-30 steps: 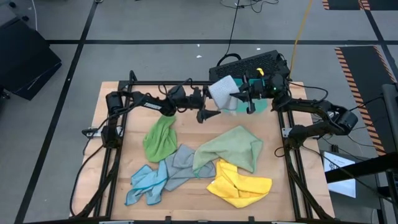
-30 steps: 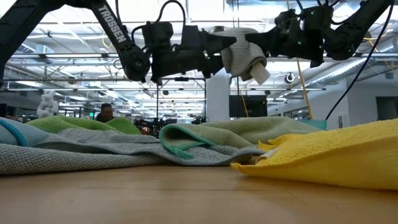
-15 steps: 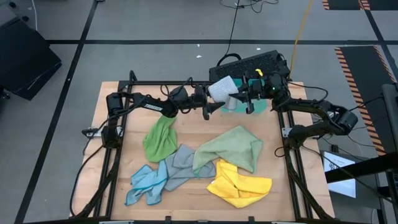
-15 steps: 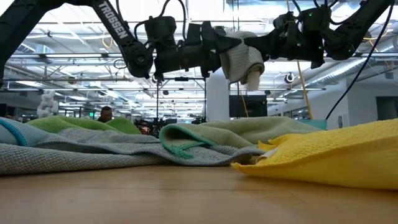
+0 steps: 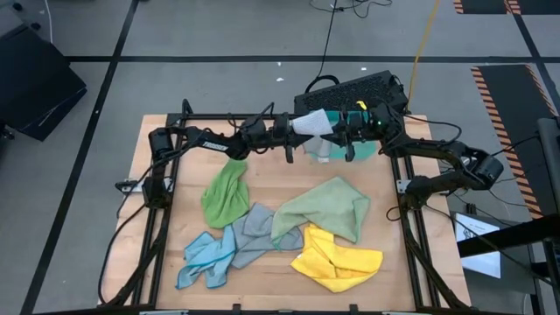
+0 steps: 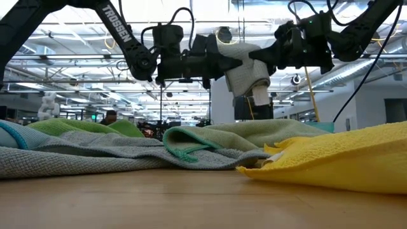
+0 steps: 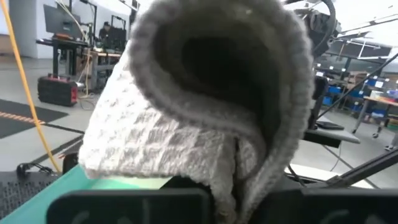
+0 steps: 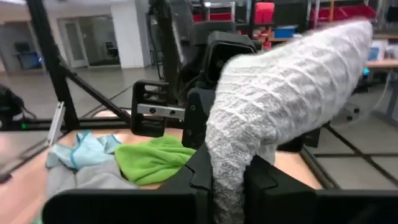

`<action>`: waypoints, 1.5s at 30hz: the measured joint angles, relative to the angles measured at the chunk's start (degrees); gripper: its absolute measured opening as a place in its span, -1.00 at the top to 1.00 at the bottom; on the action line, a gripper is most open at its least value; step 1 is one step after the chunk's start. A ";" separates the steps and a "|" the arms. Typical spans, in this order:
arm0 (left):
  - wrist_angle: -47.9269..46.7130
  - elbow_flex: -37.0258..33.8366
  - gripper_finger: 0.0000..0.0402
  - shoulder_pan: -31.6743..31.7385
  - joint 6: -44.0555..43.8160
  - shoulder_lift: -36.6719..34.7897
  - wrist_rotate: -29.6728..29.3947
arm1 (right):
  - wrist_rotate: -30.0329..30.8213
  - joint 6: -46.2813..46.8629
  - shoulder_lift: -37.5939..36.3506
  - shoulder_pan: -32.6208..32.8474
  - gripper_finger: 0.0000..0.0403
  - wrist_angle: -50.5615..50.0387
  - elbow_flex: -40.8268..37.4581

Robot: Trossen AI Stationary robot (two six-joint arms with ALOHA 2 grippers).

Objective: Fold microfiber towels
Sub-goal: Put the folded gray microfiber cloth into the bin

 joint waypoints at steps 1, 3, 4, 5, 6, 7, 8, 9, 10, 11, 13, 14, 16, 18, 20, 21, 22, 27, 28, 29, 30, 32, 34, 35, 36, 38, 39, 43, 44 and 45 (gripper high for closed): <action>-0.01 0.00 0.93 0.00 0.24 0.00 -0.10 | 0.48 1.04 -0.03 0.02 0.83 -0.68 0.02; -0.67 -0.02 0.95 0.04 0.33 0.00 -0.56 | 1.83 4.54 -0.04 0.02 0.75 -2.30 0.02; -1.00 -0.02 0.95 0.06 0.12 0.00 -0.70 | 2.29 6.09 -0.02 -0.01 0.69 -2.90 0.02; -1.37 -0.02 0.94 0.08 -0.08 0.00 -0.88 | 2.82 7.15 -0.02 -0.01 0.64 -3.55 0.02; -1.98 -0.02 0.94 0.09 -0.08 0.00 -1.42 | 3.01 8.24 -0.02 0.01 0.58 -3.97 0.02; -2.77 -0.02 0.94 0.09 -0.08 0.00 -2.23 | 3.06 9.36 -0.02 0.00 0.52 -4.25 0.02; -3.44 -0.02 0.94 0.07 -0.29 0.00 -2.84 | 3.10 10.11 -0.02 -0.01 0.48 -4.50 0.02; -3.74 -0.02 0.95 0.11 -0.63 0.00 -2.93 | 3.12 10.82 -0.02 -0.01 0.44 -4.83 0.02; -3.76 -0.02 0.95 0.13 -1.04 0.00 -2.93 | 3.30 11.17 -0.02 0.00 0.41 -5.22 0.02; -3.74 -0.02 0.95 0.15 -1.21 0.00 -2.93 | 3.83 11.26 -0.02 0.02 0.40 -5.60 0.02; -4.00 -0.02 0.95 0.01 -1.37 0.00 -2.95 | 6.23 11.18 -0.02 0.10 0.42 -6.39 0.02; -4.16 -0.02 0.95 -0.13 -1.34 0.00 -2.95 | 7.36 11.13 0.00 0.15 0.46 -6.86 0.02; -4.15 -0.02 0.95 -0.35 -1.10 0.00 -2.95 | 8.84 11.10 0.50 0.17 0.57 -6.94 0.02; -4.14 -0.02 0.94 -0.53 -1.09 0.00 -2.95 | 9.30 10.83 0.80 0.13 0.73 -6.96 0.01; -4.17 -0.02 0.94 -0.63 -0.90 0.00 -2.93 | 9.70 10.51 0.88 0.13 0.89 -6.94 0.02; -4.18 -0.02 0.93 -0.63 -0.62 0.00 -2.93 | 10.47 10.38 0.88 0.15 0.92 -6.95 0.01; -4.31 -0.02 0.93 -0.61 -0.41 0.00 -2.94 | 11.02 10.34 0.88 0.15 0.93 -6.91 0.00; -7.31 0.01 0.86 -0.78 -0.30 0.00 -9.83 | 13.47 10.47 0.90 -1.03 0.91 -8.37 0.02; -8.49 0.02 0.80 -0.84 -0.39 0.00 -11.78 | 13.68 10.45 0.96 -1.32 0.92 -9.19 0.02; -9.67 -0.01 0.72 -0.87 -0.48 0.00 -13.80 | 13.82 10.43 1.12 -1.61 0.94 -10.03 0.01; -10.37 -0.02 0.62 -0.76 -0.47 0.00 -15.12 | 14.03 10.49 1.50 -1.84 0.94 -10.24 -0.02; -12.02 -0.02 0.39 -0.38 -0.24 0.00 -17.03 | 15.29 11.10 2.37 -1.93 0.94 -10.07 -0.02; -13.98 -0.03 0.15 -0.10 -0.39 0.00 -20.13 | 16.65 11.23 3.71 -1.87 0.94 -10.02 -0.02; -15.35 -0.02 0.04 0.00 -0.69 0.00 -21.47 | 17.07 11.28 4.63 -1.95 0.94 -10.02 -0.02; -16.46 -0.04 -0.06 0.05 -1.01 0.00 -22.12 | 17.65 11.74 5.65 -2.33 0.94 -10.02 -0.02; -18.13 -0.04 -0.24 0.17 -1.28 0.00 -22.12 | 18.46 13.45 7.08 -3.45 0.94 -10.34 -0.04; -18.73 -0.04 -0.31 0.20 -1.27 0.00 -22.06 | 18.52 14.20 7.53 -4.00 0.94 -10.11 -0.05; -20.70 -0.07 -0.47 -0.01 -0.24 0.00 -20.93 | 18.18 16.90 7.79 -6.12 0.94 -10.20 -0.02; -20.57 -0.07 -0.48 -0.16 -0.21 -0.02 -20.80 | 18.16 17.46 7.33 -6.70 0.94 -10.20 -0.02; -20.61 -0.07 -0.49 -0.26 -0.21 -0.39 -20.64 | 18.16 17.89 6.88 -7.28 0.94 -10.02 -0.02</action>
